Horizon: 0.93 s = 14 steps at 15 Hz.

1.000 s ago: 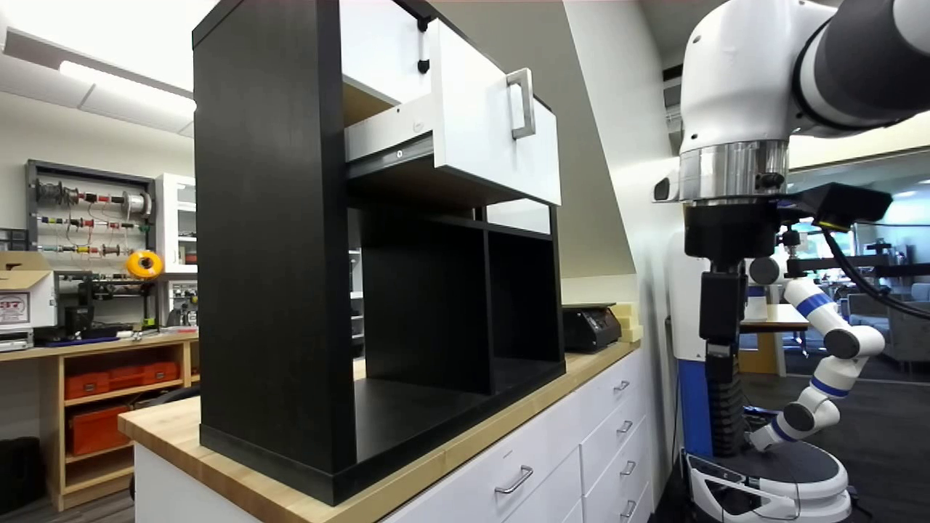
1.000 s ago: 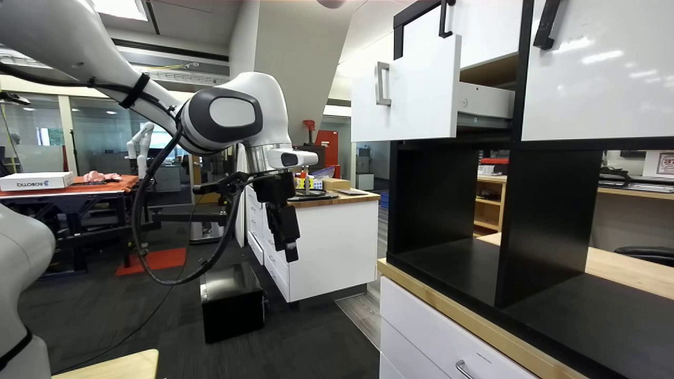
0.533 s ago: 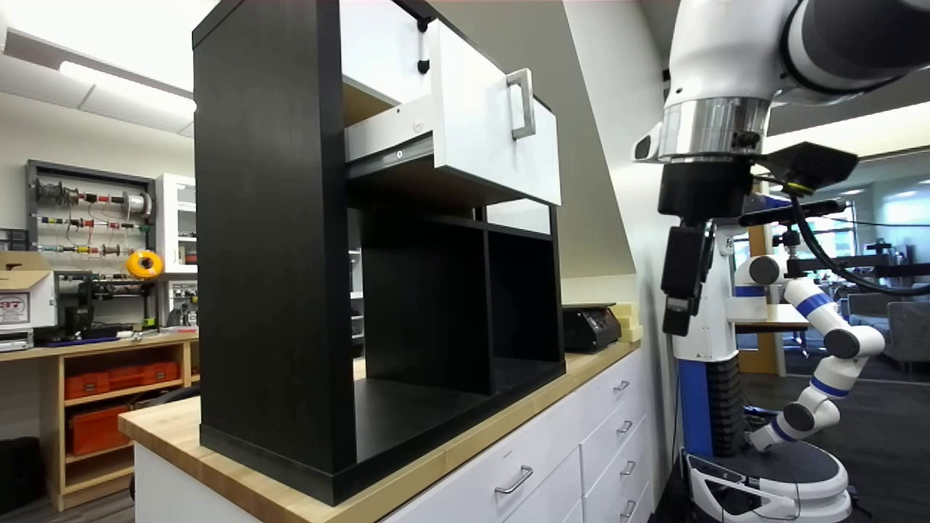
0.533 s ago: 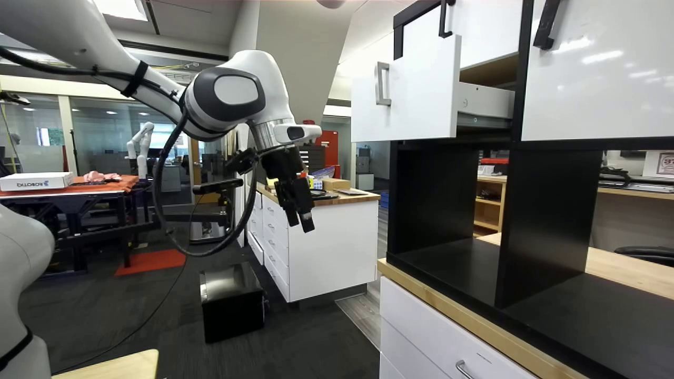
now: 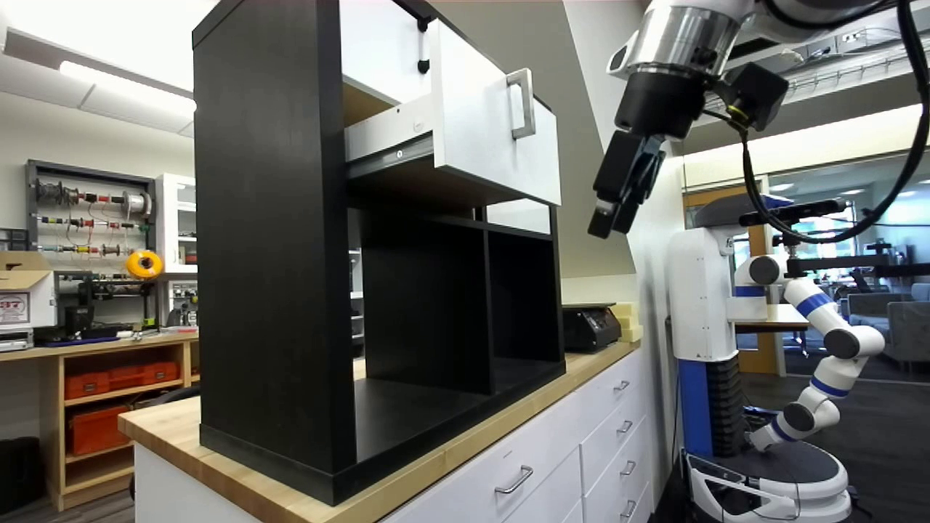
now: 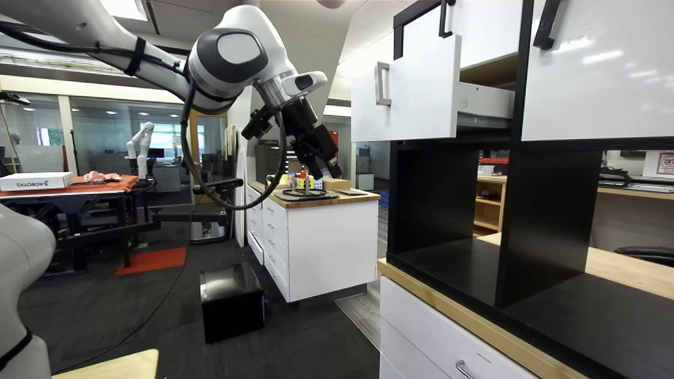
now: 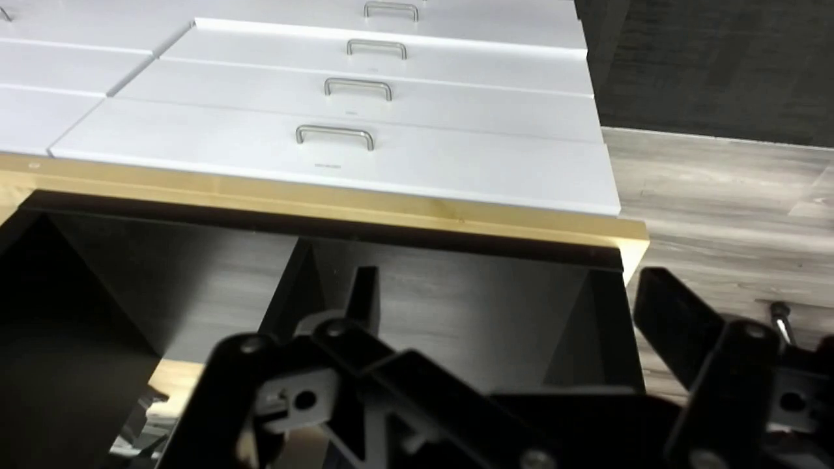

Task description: Close the open drawer

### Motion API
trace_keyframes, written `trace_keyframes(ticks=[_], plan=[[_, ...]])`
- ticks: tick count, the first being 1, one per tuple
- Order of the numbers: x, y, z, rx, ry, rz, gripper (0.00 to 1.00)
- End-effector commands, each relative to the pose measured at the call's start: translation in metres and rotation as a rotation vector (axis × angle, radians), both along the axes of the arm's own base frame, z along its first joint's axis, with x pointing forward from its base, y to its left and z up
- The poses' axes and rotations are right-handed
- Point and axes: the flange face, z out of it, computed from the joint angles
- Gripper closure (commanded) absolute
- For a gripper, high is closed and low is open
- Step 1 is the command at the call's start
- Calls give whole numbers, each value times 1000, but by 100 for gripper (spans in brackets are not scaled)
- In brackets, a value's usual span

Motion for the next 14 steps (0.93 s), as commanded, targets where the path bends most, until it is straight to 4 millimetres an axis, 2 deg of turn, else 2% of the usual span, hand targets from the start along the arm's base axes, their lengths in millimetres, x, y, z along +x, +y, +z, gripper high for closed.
trace_keyframes(ticks=[1, 7, 14], plan=[[10, -4, 36, -28, -103, 2, 0], [20, -9, 93, -75, -265, 9, 0], [26, -19, 133, -102, -393, 2, 0]])
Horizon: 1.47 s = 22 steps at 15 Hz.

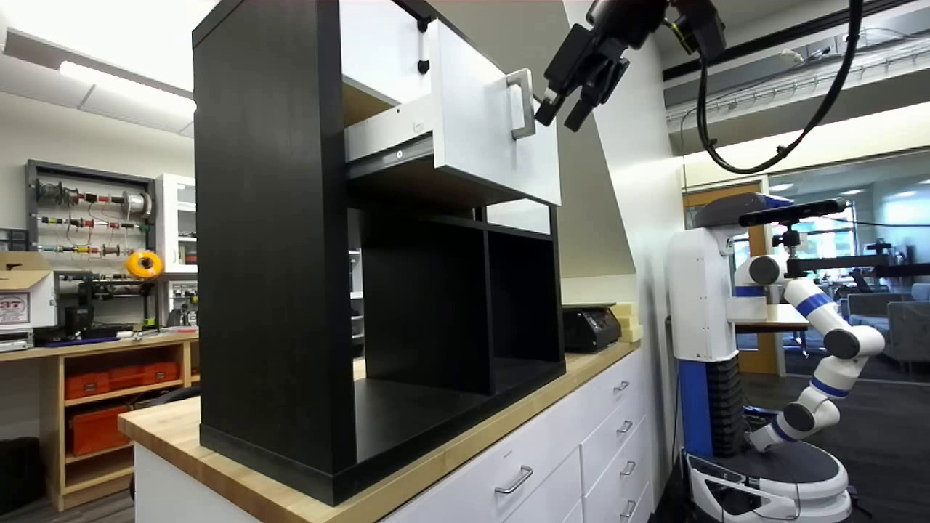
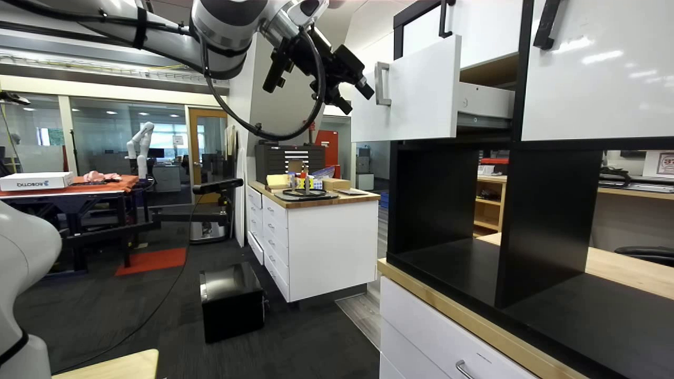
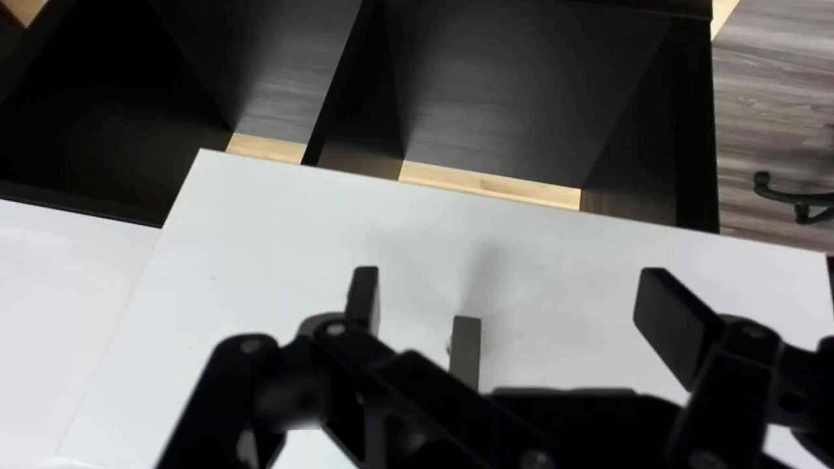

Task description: Close the open drawer

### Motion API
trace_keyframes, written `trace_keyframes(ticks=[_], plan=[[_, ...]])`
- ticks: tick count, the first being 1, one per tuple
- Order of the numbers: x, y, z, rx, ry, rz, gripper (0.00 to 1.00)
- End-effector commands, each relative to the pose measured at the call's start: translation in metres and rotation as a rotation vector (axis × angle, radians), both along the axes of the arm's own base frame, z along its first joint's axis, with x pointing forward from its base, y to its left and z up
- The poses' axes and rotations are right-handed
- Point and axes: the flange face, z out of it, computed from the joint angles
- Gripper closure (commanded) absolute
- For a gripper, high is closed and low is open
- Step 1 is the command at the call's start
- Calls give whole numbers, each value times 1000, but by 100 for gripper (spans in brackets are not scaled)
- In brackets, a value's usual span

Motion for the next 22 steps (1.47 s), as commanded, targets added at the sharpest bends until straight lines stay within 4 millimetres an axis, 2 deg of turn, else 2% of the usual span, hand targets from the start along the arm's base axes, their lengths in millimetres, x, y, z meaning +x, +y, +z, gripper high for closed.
trace_keyframes(ticks=[1, 5, 10, 22], plan=[[9, -4, 19, -17, -84, -3, 0], [13, -7, 30, -17, -160, 18, 0], [13, -11, 28, -10, -198, 25, 0], [43, -26, -14, 25, -304, 96, 0]])
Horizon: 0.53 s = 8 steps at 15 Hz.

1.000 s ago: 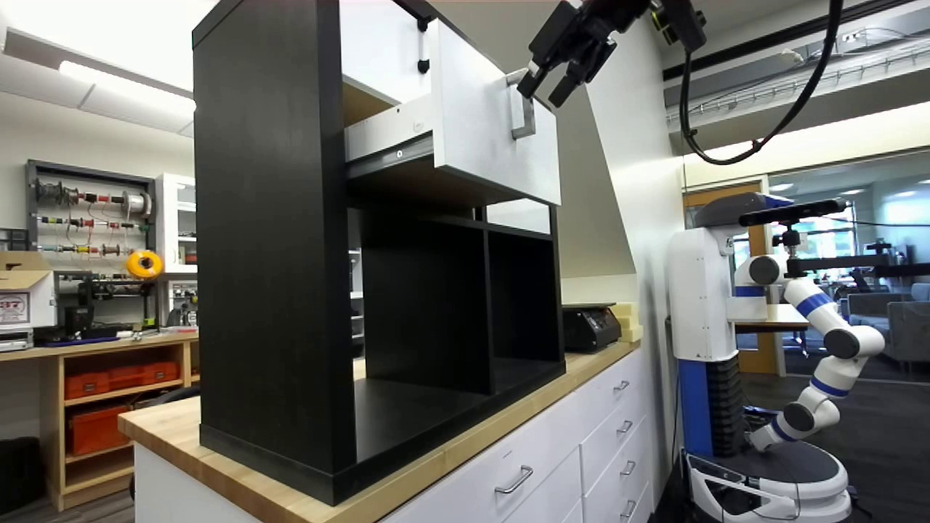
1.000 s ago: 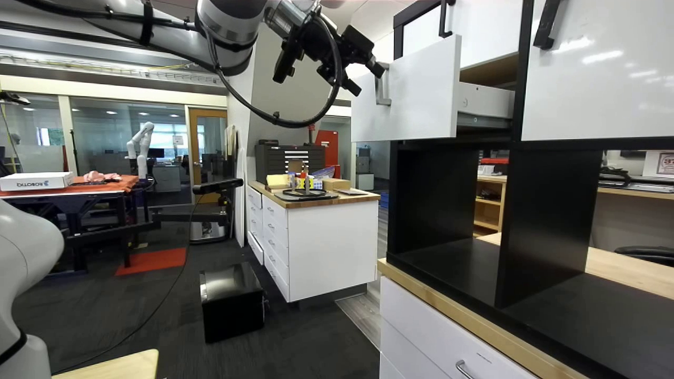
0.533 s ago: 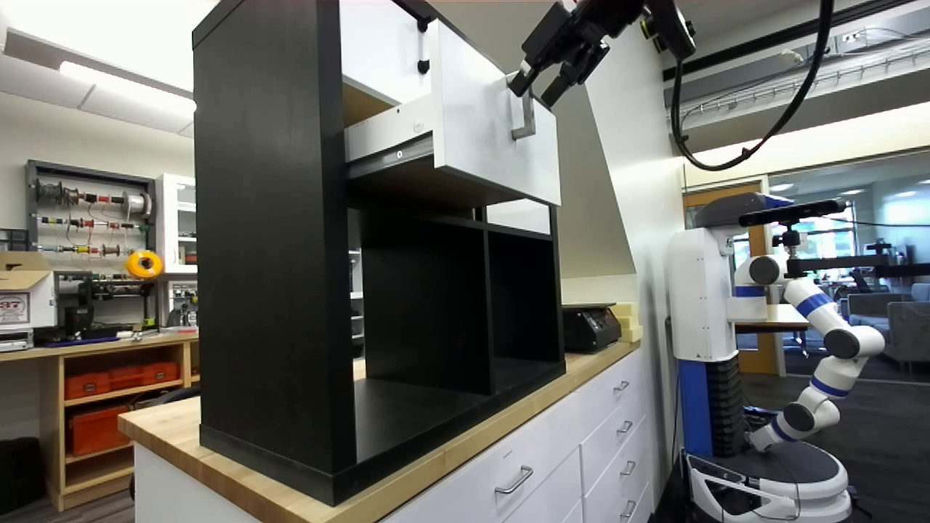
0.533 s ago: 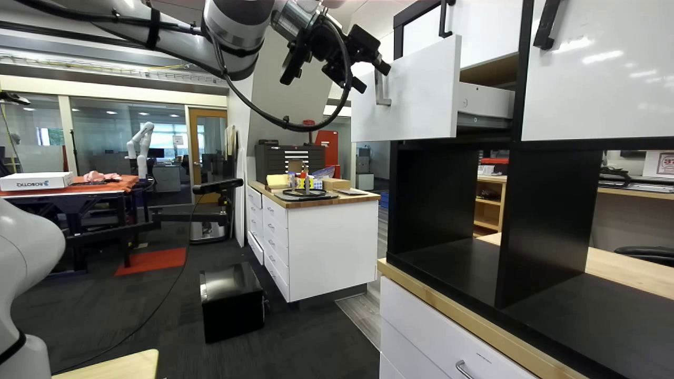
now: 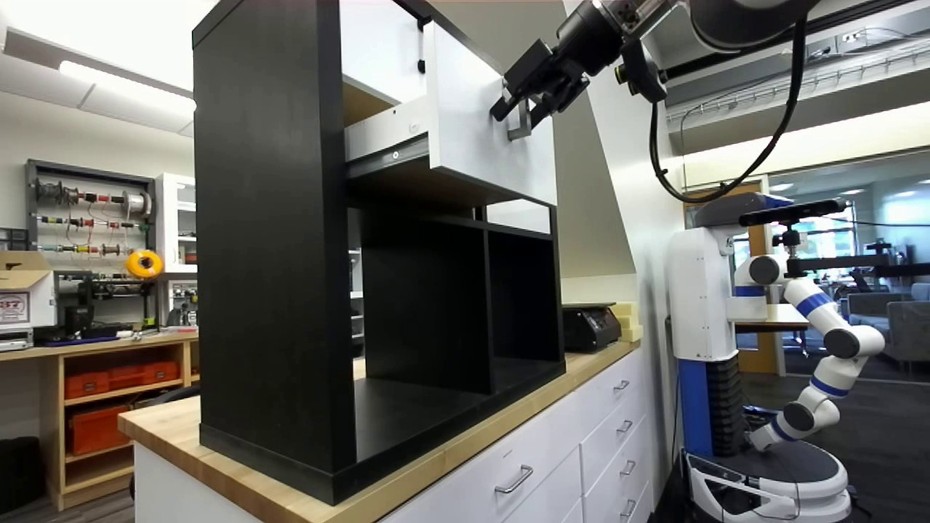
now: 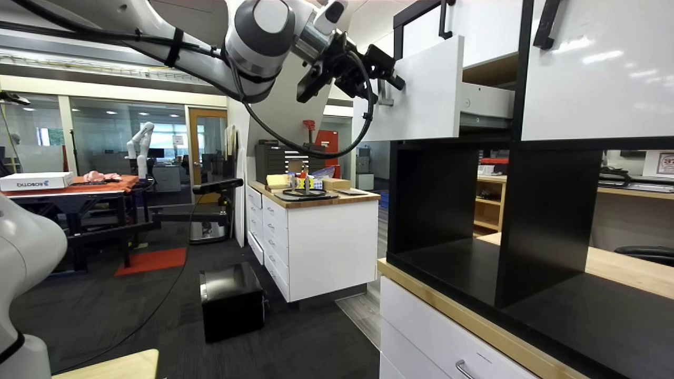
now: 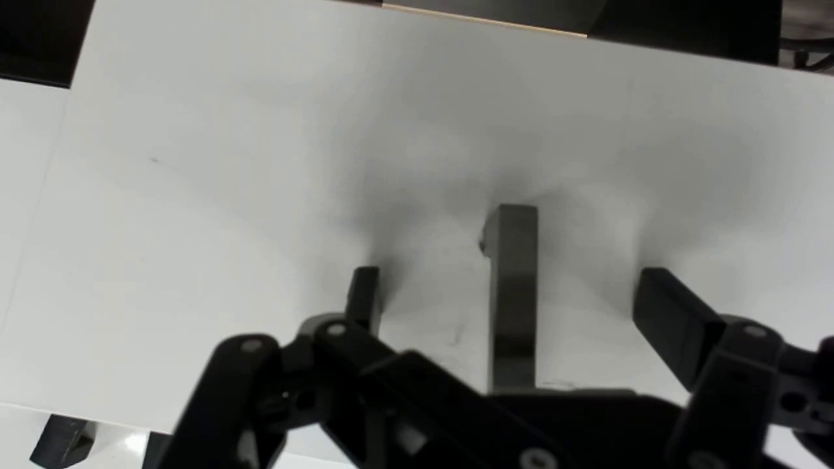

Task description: Close the open drawer

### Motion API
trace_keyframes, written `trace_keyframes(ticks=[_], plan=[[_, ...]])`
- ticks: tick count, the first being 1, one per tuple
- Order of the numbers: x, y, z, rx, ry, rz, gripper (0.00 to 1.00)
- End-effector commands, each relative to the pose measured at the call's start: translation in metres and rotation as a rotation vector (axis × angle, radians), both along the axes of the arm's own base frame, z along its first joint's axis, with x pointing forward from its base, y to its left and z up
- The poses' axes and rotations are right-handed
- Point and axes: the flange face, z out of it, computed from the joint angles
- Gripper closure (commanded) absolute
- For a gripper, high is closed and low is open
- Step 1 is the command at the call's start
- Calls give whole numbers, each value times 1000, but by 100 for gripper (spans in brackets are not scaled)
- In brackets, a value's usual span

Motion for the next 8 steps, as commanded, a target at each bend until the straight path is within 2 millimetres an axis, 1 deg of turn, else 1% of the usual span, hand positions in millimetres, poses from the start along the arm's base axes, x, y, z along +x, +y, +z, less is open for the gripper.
trace_keyframes(ticks=[1, 6, 8], plan=[[4, -5, -8, -6, -41, 12, 0], [16, 0, -13, 3, -76, 49, 0], [23, 4, -16, 5, -90, 67, 0]])
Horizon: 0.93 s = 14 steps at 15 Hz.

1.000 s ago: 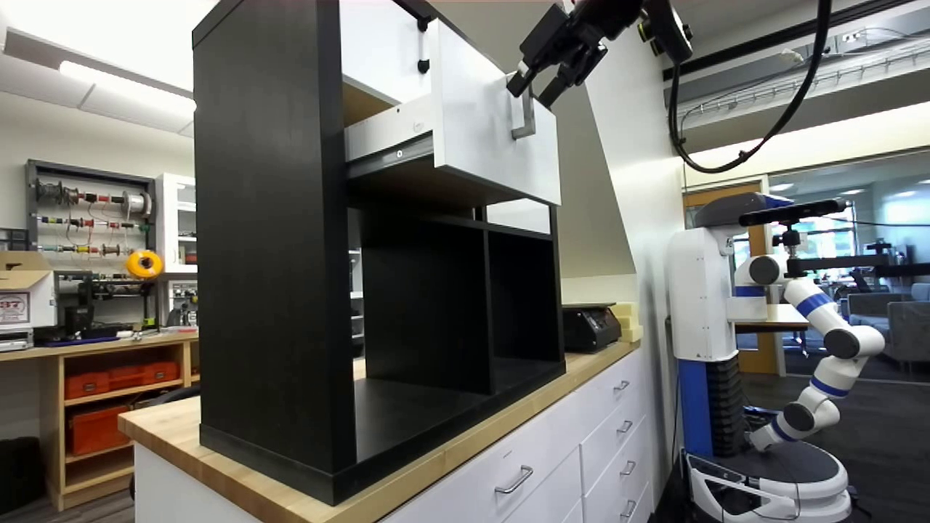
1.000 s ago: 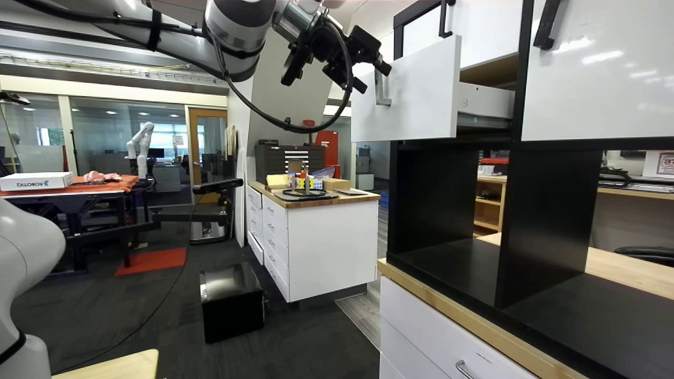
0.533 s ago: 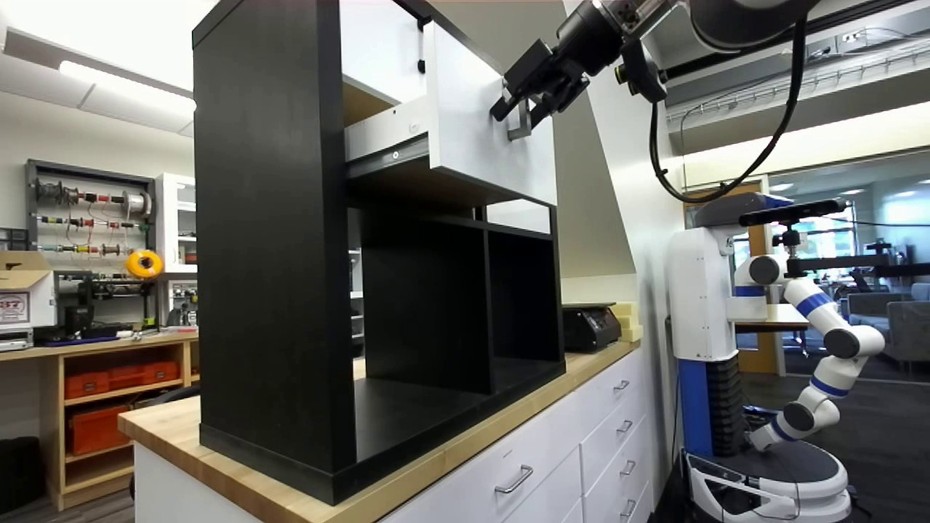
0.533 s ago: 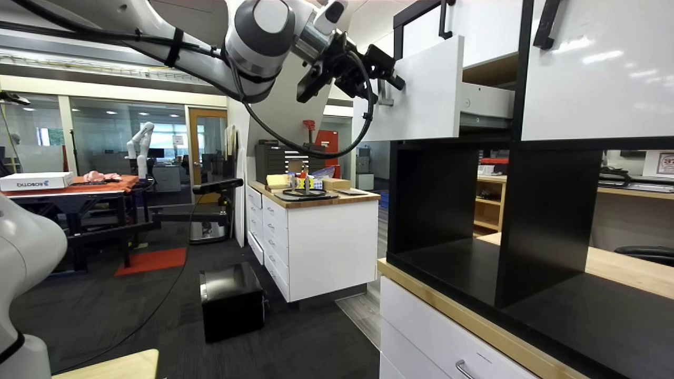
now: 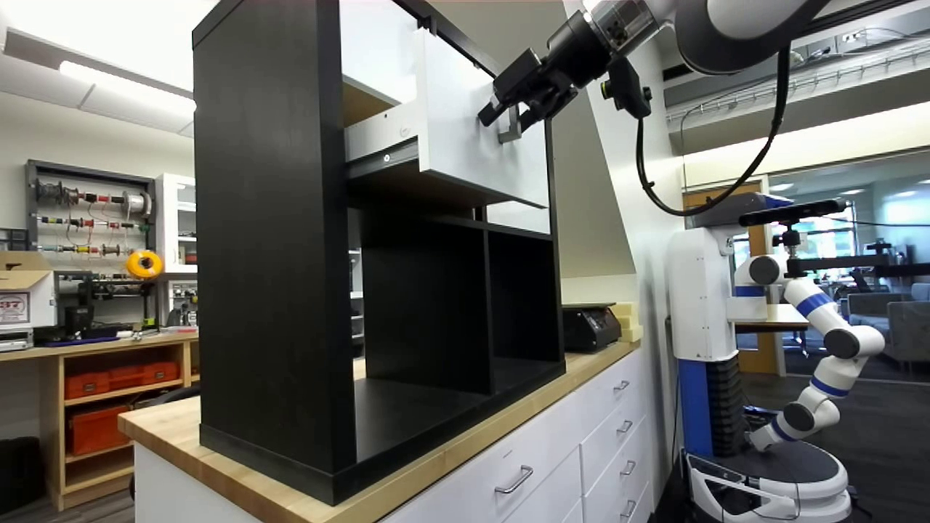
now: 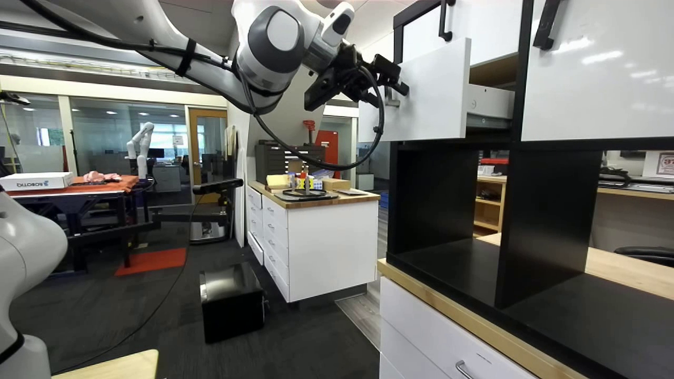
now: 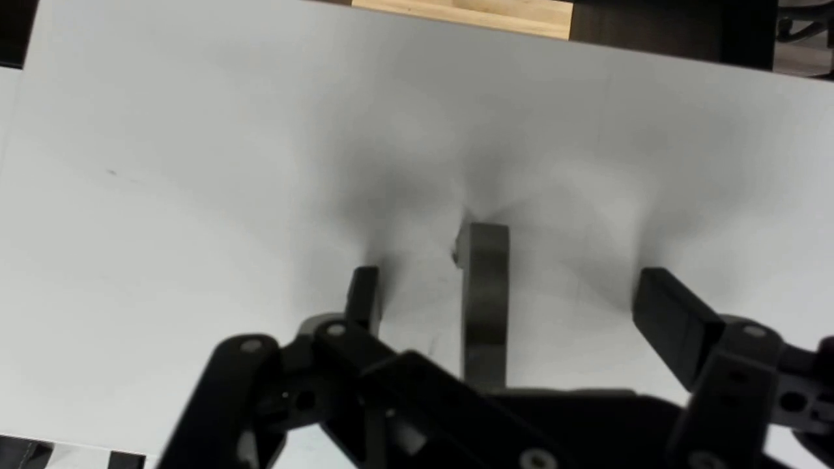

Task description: Close the open drawer

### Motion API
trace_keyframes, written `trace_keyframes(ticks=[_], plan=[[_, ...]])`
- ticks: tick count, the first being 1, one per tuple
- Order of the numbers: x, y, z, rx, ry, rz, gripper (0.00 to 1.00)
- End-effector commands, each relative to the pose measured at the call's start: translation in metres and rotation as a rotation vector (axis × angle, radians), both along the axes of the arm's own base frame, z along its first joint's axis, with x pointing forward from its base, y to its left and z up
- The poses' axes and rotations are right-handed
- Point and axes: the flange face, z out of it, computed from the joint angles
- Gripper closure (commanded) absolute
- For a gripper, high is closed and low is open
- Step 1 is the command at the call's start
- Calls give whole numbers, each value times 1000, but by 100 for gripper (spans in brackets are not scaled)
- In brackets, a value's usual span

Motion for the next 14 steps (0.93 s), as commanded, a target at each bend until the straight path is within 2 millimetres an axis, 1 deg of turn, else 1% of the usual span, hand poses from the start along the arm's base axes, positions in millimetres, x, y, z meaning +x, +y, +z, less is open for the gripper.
trace_keyframes(ticks=[1, 4, 6, 10, 14], plan=[[15, 5, -6, -13, -38, 33, 0], [26, 11, -12, -26, -37, 53, 0], [33, 15, -12, -34, -38, 62, 0], [43, 21, -7, -56, -38, 71, 0], [48, 23, 4, -76, -58, 68, 0]])
